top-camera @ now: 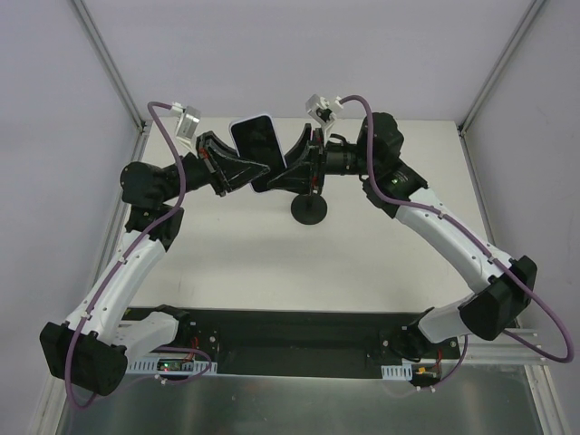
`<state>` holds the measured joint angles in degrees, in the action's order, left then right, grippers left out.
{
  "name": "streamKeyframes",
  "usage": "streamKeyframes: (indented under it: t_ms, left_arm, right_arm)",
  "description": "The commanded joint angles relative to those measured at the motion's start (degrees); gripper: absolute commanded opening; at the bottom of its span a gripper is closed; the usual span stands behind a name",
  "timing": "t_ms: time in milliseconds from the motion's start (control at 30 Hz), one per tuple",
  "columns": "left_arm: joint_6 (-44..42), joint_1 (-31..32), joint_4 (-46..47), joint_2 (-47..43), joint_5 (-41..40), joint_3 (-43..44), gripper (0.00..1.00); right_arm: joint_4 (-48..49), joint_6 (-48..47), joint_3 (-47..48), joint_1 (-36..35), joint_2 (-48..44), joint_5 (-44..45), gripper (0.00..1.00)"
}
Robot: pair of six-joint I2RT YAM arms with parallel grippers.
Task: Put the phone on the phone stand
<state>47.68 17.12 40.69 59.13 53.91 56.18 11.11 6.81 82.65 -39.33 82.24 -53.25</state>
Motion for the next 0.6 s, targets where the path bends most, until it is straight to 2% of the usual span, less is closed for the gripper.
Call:
streamKeyframes:
  t_ms: [0, 233, 467, 567]
  left_arm:
    - [2.94, -0.51, 8.0, -1.21, -0.65, 0.42, 0.0]
    - [2.94, -0.51, 7.83, -0.69, -0.47, 0.16, 0.0]
    - [3.47, -0.43, 7.83, 0.72, 0.67, 0.51, 0.0]
    - [3.56, -0.43, 7.83, 0.72, 0.76, 0.51, 0.0]
  right_arm:
    - [4.71, 1.45, 1.55, -0.74, 1.34, -2.82, 0.48]
    - [7.51, 2.94, 1.46, -1.54, 2.14, -2.38, 0.39]
    - [8.84, 3.56, 0.23, -1.54, 1.17, 1.57, 0.42]
    - [9.01, 4.09, 0.75, -1.45, 1.78, 0.01, 0.29]
